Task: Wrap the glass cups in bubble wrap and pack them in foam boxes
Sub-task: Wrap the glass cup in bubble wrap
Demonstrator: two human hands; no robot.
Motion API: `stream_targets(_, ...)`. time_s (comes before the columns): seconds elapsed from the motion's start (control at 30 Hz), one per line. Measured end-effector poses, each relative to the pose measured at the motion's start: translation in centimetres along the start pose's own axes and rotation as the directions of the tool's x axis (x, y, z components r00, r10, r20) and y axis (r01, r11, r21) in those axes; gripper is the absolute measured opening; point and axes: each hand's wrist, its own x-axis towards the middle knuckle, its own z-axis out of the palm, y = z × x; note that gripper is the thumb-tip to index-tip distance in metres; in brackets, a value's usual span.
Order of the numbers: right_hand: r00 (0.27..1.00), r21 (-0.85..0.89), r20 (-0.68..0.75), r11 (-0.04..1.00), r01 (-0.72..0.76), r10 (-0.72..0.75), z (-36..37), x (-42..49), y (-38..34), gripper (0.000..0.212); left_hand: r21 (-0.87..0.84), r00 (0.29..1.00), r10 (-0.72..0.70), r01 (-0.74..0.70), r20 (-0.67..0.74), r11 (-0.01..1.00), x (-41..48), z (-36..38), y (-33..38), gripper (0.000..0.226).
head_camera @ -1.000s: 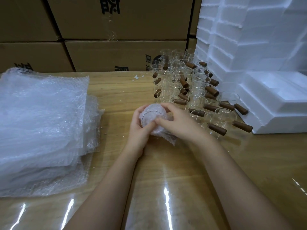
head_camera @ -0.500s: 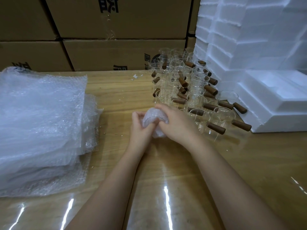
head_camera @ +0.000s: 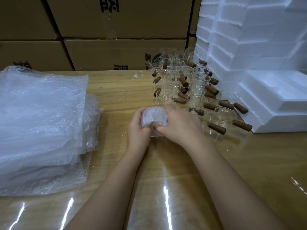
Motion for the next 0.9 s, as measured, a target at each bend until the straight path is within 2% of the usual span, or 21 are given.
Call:
stream_targets(0.1, 0.999, -0.042, -0.035, 0.998, -0.043, 0.041, 0.4, -0.1, -0.4, 0.057, 0.022, 0.999, 0.008, -0.007, -0.033, 1.0, -0.1, -0.1, 0.0, 0.056)
stream_targets(0.27, 0.982, -0.024, -0.167, 0.996, -0.089, 0.084, 1.2, -0.1, -0.9, 0.048, -0.048, 1.0, 0.022, -0.021, 0.018, 0.999, -0.3, 0.2, 0.3, 0.044)
stream_targets(0.47, 0.975, 0.041, -0.194, 0.994, -0.098, 0.105, 1.3, 0.1, -0.1, 0.041, 0.083, 0.994, 0.008, -0.017, 0.111, 0.996, -0.3, 0.3, 0.2, 0.067)
stream_targets(0.6, 0.982, 0.102, -0.177, 0.994, -0.045, 0.063, 1.3, 0.4, 0.2, 0.04, 0.203, 0.997, 0.068, -0.074, 0.037, 0.976, 0.0, 0.2, -0.3, 0.054)
stream_targets(0.67, 0.987, 0.186, -0.162, 0.982, 0.012, 0.019, 1.3, 0.5, 0.4, 0.043, 0.234, 0.996, 0.089, -0.082, -0.018, 0.969, 0.1, 0.0, -0.6, 0.053)
stream_targets(0.73, 0.987, 0.254, -0.155, 0.965, 0.074, -0.034, 1.5, 0.5, 0.3, 0.05, 0.233, 0.997, 0.06, -0.046, -0.051, 0.971, 0.3, -0.1, -0.8, 0.052)
stream_targets(0.8, 0.981, 0.207, -0.173, 0.971, 0.118, -0.082, 1.9, 0.5, 0.3, 0.051, 0.207, 0.997, -0.007, 0.022, -0.074, 0.978, 0.6, -0.1, -0.9, 0.049)
stream_targets(0.9, 0.976, 0.191, -0.213, 0.978, 0.083, -0.041, 2.2, 0.5, 0.2, 0.045, 0.183, 0.995, -0.051, 0.065, -0.082, 0.981, 0.6, 0.2, -0.8, 0.047)
